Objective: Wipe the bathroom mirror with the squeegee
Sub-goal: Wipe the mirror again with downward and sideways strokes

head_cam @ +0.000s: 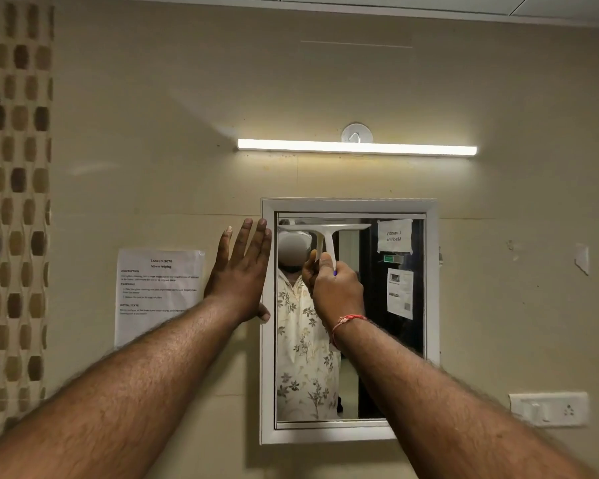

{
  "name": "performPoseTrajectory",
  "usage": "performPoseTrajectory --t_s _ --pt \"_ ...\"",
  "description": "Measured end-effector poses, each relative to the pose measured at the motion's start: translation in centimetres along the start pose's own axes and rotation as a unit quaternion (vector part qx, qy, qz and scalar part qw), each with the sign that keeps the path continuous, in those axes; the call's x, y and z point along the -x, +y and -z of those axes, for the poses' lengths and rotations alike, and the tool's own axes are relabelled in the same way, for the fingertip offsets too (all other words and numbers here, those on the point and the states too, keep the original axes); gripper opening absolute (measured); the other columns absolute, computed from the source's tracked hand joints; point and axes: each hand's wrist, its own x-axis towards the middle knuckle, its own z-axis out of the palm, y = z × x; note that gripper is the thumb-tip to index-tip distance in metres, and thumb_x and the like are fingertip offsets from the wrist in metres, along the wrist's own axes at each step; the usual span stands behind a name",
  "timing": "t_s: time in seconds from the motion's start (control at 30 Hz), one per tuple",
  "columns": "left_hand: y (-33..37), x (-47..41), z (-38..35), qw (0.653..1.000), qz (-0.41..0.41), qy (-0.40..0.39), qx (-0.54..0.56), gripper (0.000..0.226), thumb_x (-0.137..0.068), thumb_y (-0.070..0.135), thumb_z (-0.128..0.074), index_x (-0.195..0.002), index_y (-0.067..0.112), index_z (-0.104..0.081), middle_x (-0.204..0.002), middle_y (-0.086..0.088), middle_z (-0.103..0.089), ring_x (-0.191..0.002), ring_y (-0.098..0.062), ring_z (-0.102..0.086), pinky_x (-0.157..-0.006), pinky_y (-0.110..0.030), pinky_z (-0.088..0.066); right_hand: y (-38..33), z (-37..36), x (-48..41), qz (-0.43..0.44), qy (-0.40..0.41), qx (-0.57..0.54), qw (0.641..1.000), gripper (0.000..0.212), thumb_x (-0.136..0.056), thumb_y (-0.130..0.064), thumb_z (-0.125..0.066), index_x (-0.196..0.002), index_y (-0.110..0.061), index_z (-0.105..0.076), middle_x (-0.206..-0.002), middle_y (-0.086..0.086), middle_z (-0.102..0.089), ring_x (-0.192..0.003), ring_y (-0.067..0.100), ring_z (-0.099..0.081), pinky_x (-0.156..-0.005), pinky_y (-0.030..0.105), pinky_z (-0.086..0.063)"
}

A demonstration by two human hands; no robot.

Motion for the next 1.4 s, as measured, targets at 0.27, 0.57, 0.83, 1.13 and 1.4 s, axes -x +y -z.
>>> performPoseTrajectory --t_s 0.27,0.57,0.83,1.13,1.4 --pt "0.2 0.9 0.0 1.000 -0.006 0.001 0.005 0.174 -0.076 0.083 -0.086 -0.169 0.006 0.040 -0.178 -0.017 0.049 -0.166 -0.041 0.043 -0.139 -0.067 0.017 2.9 0.3 3.0 -0.018 -0.034 -0.071 0.997 0.040 -0.112 -0.051 -0.048 -0.134 -0.022 -0.064 -0.114 0.005 -0.070 -0.084 0.006 -0.066 -0.059 0.015 -0.045" --pt "1.6 4.1 -3.2 0.999 -0.028 0.020 0.015 0.181 -0.068 0.084 -0.090 -0.172 0.003 0.033 -0.181 -0.019 0.042 -0.169 -0.042 0.037 -0.141 -0.067 0.011 4.9 1.3 6.5 -0.004 -0.064 -0.056 0.996 0.016 -0.116 -0.045 -0.043 -0.100 -0.045 -0.047 -0.096 -0.014 -0.061 -0.081 0.003 -0.059 -0.073 0.029 -0.053" --pt "3.1 7.9 -6.3 0.999 -0.035 0.025 0.017 0.185 -0.062 0.084 -0.093 -0.173 0.002 0.030 -0.184 -0.020 0.037 -0.173 -0.044 0.029 -0.141 -0.066 0.007 8.2 0.7 8.7 -0.027 -0.040 -0.011 0.999 0.044 -0.113 -0.059 -0.039 -0.129 -0.031 -0.069 -0.091 -0.011 -0.071 -0.086 0.006 -0.067 -0.068 0.027 -0.050" --pt "3.5 8.6 -7.0 0.999 -0.031 0.032 0.004 0.184 -0.062 0.083 -0.094 -0.174 0.002 0.027 -0.185 -0.021 0.032 -0.174 -0.044 0.024 -0.142 -0.067 0.001 11.1 0.7 11.2 -0.046 -0.047 -0.023 0.998 0.044 -0.112 -0.060 -0.040 -0.128 -0.034 -0.071 -0.102 -0.004 -0.077 -0.098 0.016 -0.074 -0.080 0.034 -0.059" --pt "4.6 10.2 -7.8 0.999 -0.027 0.016 0.009 0.183 -0.064 0.083 -0.094 -0.174 0.001 0.028 -0.185 -0.022 0.033 -0.175 -0.044 0.023 -0.142 -0.066 -0.001 13.8 0.8 13.6 -0.065 -0.046 0.009 0.997 0.036 -0.111 -0.061 -0.039 -0.107 -0.037 -0.066 -0.088 -0.003 -0.072 -0.086 0.018 -0.071 -0.081 0.045 -0.063"
